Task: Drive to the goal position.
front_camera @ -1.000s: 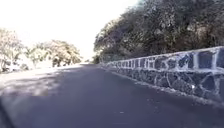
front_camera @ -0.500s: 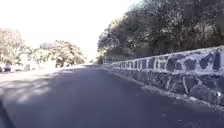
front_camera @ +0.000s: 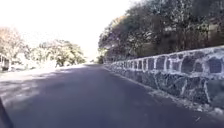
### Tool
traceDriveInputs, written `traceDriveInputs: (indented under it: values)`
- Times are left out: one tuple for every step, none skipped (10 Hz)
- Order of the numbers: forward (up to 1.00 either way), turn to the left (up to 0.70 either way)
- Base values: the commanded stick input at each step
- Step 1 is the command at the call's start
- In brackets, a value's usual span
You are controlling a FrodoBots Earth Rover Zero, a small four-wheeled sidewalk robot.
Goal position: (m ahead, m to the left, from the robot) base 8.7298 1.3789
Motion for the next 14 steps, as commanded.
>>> traceDriveInputs:
  values:
    - [1.0, 0.0]
    - [1.0, 0.0]
    - [1.0, 0.0]
    - [1.0, 0.0]
    - [1.0, 0.0]
    - [1.0, 0.0]
    - [1.0, 0.0]
    - [1.0, 0.0]
    - [1.0, 0.0]
    - [1.0, 0.0]
    - [1.0, 0.0]
    - [1.0, 0.0]
    - [1.0, 0.0]
    - [1.0, 0.0]
